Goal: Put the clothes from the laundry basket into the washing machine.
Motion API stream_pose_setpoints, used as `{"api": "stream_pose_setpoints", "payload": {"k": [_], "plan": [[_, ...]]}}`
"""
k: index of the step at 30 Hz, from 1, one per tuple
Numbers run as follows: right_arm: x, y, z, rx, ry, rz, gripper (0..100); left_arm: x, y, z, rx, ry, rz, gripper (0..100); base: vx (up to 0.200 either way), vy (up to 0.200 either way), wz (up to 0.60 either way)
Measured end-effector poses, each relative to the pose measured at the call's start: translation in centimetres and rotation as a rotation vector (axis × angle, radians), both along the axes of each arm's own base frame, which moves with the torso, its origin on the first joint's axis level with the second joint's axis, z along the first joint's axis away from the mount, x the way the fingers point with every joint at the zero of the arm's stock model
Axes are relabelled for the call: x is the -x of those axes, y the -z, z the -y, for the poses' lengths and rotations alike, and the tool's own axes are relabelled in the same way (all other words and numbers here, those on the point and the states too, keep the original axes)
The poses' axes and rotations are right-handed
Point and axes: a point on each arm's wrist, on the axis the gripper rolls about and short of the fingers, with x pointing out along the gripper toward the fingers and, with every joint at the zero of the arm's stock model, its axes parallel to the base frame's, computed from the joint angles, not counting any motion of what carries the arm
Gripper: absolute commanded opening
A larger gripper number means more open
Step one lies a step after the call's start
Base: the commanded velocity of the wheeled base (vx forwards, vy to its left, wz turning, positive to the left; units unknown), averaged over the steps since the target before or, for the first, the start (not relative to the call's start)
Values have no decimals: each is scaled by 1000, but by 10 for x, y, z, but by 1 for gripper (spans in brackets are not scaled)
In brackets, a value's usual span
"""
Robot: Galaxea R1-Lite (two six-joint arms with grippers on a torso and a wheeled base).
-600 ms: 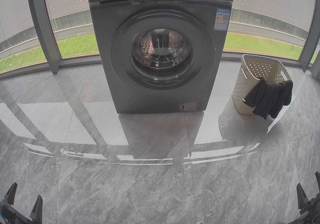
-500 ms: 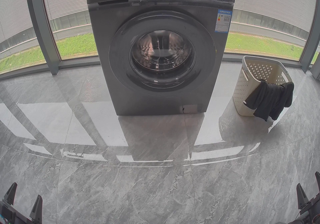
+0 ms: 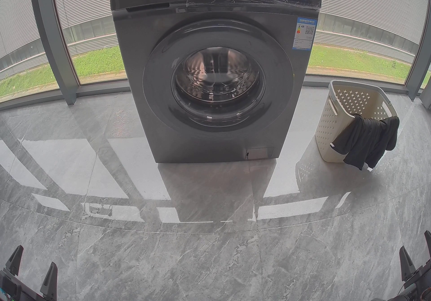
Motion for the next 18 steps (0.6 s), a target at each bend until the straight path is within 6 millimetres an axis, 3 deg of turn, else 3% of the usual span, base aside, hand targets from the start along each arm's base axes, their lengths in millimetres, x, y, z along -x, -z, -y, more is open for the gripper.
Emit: {"api": "stream_pose_setpoints", "payload": {"k": [6, 15, 18], "plan": [[0, 0, 0, 0, 1, 0, 100, 0, 0, 0, 1, 0, 0, 100, 200, 0, 0], [0, 0, 0, 0, 0, 0, 100, 0, 0, 0, -4, -3, 0, 100, 0, 0, 0], [0, 0, 0, 0, 0, 0, 100, 0, 0, 0, 1, -1, 0, 100, 200, 0, 0]]}}
